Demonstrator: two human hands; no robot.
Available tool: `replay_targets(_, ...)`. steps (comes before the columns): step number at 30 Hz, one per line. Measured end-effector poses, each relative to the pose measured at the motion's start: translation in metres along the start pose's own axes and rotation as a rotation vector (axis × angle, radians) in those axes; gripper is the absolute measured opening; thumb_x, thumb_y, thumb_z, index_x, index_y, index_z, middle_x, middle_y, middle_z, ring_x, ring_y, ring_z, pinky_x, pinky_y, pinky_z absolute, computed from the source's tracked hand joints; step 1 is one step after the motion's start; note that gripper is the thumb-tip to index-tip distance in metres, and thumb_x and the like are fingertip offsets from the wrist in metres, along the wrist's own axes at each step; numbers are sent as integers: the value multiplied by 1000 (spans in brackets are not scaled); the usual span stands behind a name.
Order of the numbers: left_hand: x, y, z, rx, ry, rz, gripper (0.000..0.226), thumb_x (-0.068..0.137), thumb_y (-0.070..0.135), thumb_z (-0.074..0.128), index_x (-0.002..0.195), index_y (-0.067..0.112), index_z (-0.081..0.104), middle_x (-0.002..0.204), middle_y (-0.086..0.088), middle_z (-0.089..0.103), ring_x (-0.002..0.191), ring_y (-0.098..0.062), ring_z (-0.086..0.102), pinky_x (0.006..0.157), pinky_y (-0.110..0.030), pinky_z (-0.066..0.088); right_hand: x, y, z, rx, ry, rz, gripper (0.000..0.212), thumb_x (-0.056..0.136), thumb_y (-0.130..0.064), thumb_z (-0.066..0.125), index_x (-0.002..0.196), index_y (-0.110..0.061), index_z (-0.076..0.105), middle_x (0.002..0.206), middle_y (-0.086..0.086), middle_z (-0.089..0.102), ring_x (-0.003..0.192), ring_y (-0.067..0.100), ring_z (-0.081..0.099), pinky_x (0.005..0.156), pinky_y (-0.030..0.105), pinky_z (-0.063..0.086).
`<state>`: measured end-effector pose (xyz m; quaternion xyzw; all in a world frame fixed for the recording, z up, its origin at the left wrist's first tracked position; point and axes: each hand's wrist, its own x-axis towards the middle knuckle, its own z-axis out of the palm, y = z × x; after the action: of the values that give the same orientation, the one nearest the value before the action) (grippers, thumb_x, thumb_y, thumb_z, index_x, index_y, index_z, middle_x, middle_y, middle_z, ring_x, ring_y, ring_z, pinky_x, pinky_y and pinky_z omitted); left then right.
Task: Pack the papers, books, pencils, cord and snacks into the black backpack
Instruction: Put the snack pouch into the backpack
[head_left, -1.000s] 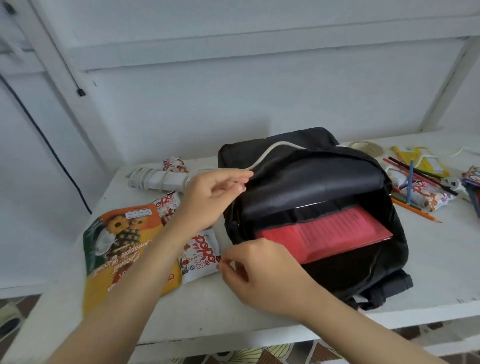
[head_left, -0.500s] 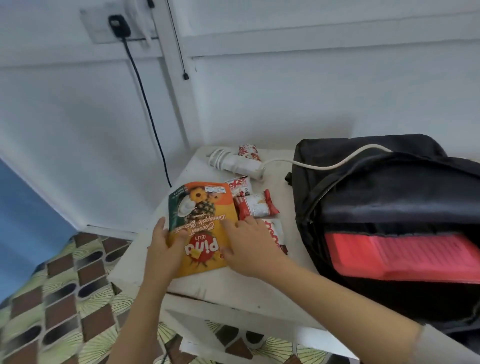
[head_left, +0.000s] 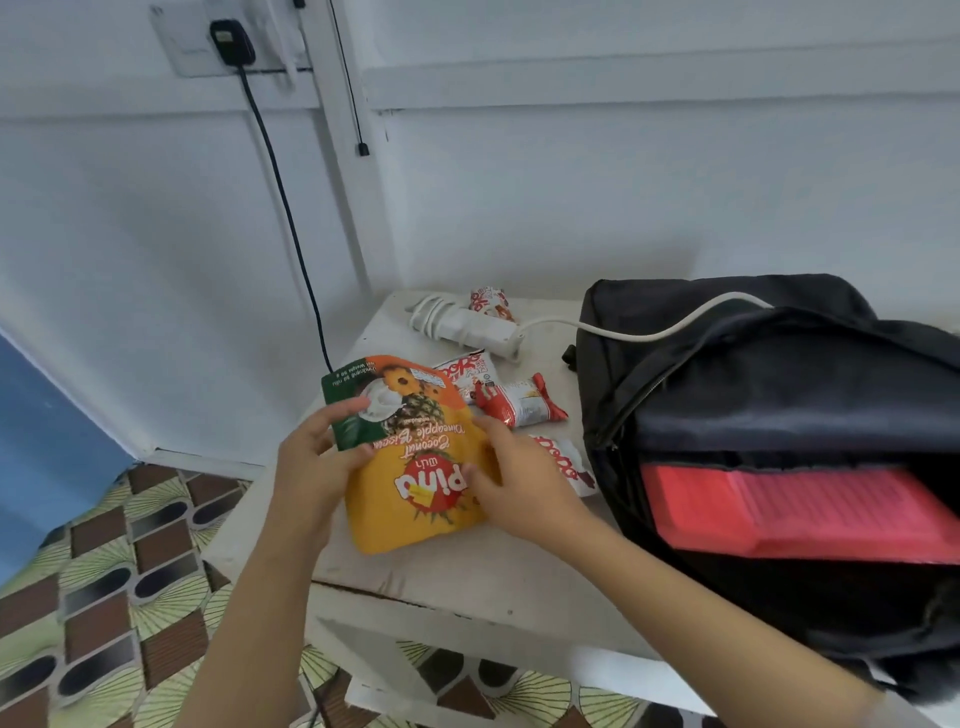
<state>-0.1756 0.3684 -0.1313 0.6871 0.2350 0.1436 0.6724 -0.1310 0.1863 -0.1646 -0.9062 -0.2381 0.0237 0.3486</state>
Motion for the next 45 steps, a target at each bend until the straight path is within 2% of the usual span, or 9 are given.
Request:
replay_targets(5,-9,36,-7,-169,-29,50,41,81,-11,58,93,27,66,95,1,67,74,-20,64,45,-23,53,-4,-5,-11,475,58,129,50,95,-34,50,141,-29,30,130,-4,52,118,12,51,95,31,48)
replay_targets(8,-13,53,-10,-234,-97,123,36,85,-3,56,97,30,65,85,10,72,67,-14,69,45,-23,53,-6,-18,-32,948,-14,166,51,96,-27,50,138,-37,22,116,-8,58,99,6,63,75,18,54)
replay_targets(12,-20,64,5,-345,-183,221,38,89,0,50,98,33,67,95,11,72,78,-12,70,54,-26,57,-12,-29,-62,1286,-44,97,61,93,-19,56,137,-47,23,106,-10,70,95,24,68,75,35,58)
replay_targets(17,-27,64,36,-464,-331,205,48,88,-8,41,101,31,66,109,7,68,91,-14,68,59,-28,57,-25,-30,-99,1241,36,-89,79,86,9,56,135,-49,34,128,16,56,100,41,64,79,56,54)
replay_targets(21,-32,68,65,-397,-515,126,43,81,3,54,114,31,63,108,10,69,92,-17,69,59,-31,57,-44,-11,-124,1129,92,-120,73,84,13,55,133,-39,43,131,15,51,101,37,64,75,48,57)
replay_targets(27,-50,69,129,-526,-532,110,49,70,-2,61,108,28,65,106,4,70,97,-19,67,66,-34,58,-91,15,-128,1469,414,-87,60,81,-16,53,136,-37,41,127,2,60,102,26,64,76,36,55)
replay_targets(34,-90,63,197,-545,-641,202,45,84,-6,59,115,28,61,120,0,61,107,-16,62,76,-37,57,-118,18,-125,1290,807,-65,78,82,-25,70,138,-55,24,142,-4,44,123,22,54,96,47,48)
replay_targets(41,-122,37,225,-454,-875,644,72,92,10,53,142,18,2,147,1,22,134,-11,34,104,-36,41,-138,39,-150,1268,1050,167,70,79,3,62,128,-45,48,121,-6,59,98,16,68,72,35,56)
replay_targets(45,-105,-5,224,-161,-1048,1190,81,86,15,60,134,6,-4,148,-27,8,136,-40,25,106,-50,35,-150,48,-161,1329,1107,227,68,77,1,62,126,-45,50,121,-6,58,95,18,68,64,33,57)
